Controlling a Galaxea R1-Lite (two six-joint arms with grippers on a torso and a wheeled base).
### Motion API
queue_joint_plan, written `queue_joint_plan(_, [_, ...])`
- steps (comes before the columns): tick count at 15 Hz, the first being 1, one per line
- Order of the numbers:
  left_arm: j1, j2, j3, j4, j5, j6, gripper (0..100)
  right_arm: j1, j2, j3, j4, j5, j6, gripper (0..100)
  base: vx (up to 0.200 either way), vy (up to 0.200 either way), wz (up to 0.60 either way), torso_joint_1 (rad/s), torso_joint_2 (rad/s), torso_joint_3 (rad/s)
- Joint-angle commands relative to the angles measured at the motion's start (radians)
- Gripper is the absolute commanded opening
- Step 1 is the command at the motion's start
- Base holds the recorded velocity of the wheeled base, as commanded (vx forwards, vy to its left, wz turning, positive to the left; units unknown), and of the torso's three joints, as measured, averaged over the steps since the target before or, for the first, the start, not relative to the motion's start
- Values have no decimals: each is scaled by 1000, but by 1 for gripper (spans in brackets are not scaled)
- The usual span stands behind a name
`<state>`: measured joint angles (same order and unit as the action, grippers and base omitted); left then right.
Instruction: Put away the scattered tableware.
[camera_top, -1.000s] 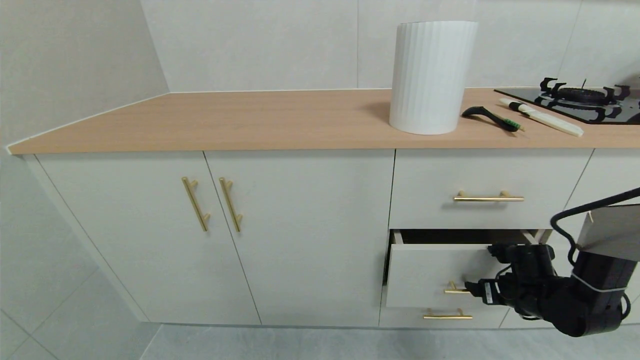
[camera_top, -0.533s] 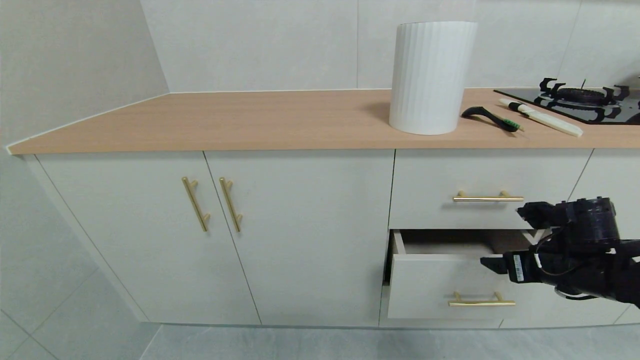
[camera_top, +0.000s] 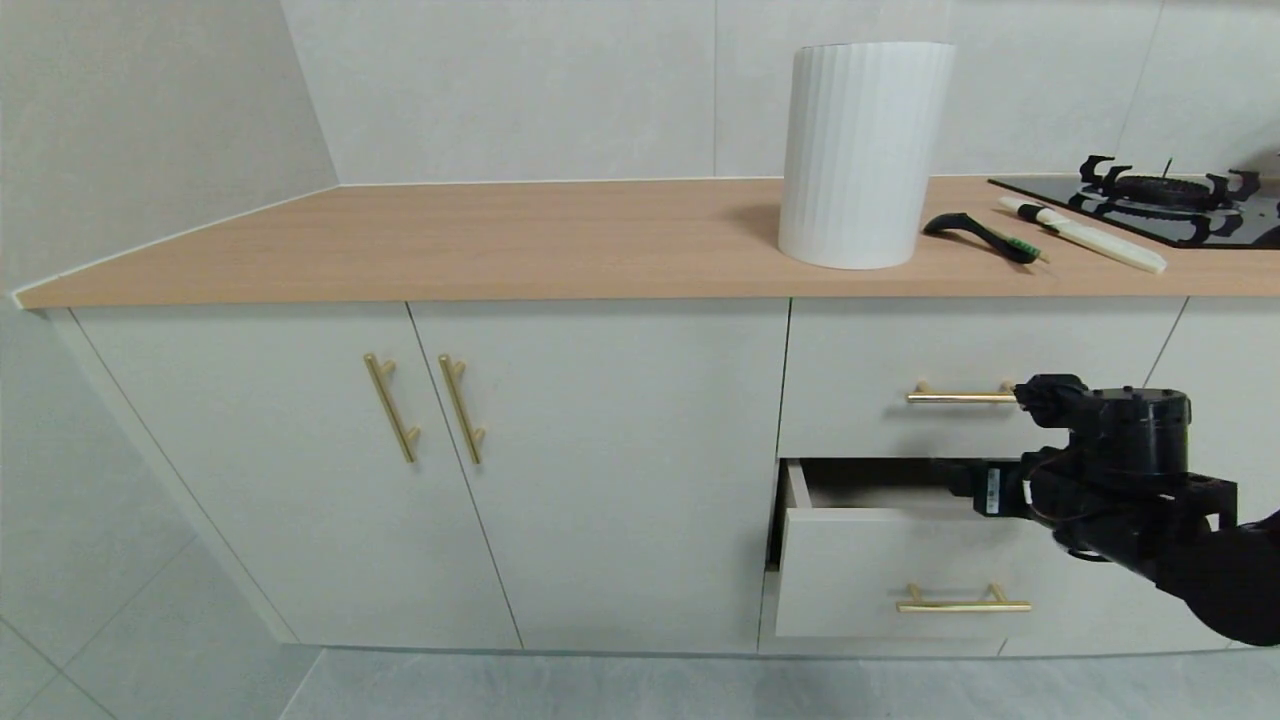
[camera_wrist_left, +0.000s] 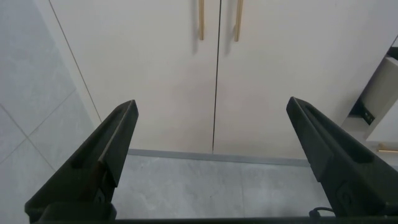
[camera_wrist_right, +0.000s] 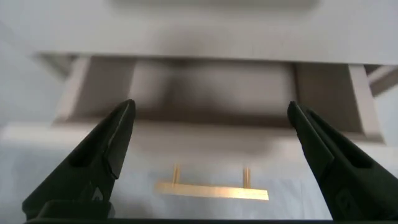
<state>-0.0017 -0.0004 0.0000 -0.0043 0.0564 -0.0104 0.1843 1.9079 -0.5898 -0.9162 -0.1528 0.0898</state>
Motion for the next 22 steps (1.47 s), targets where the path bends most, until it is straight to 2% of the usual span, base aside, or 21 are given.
queue_joint_plan(1, [0, 0, 0, 0, 0, 0, 100, 1, 197, 33, -170, -25, -2, 100, 0, 0, 0, 0, 0, 0])
queue_joint_plan(4, [0, 0, 0, 0, 0, 0, 100, 0, 229, 33, -208, -28, -5, 100, 0, 0, 0, 0, 0, 0])
queue_joint_plan(9, [0, 0, 0, 0, 0, 0, 100, -2, 209, 42, -162, -27, -7, 100, 0, 0, 0, 0, 0, 0])
queue_joint_plan(18, [0, 0, 0, 0, 0, 0, 100, -8, 22, 33, 178, 24, -8, 100, 0, 0, 0, 0, 0, 0])
queue_joint_plan(22, [0, 0, 0, 0, 0, 0, 100, -8, -66, 21, 359, 25, -58, 100, 0, 0, 0, 0, 0, 0])
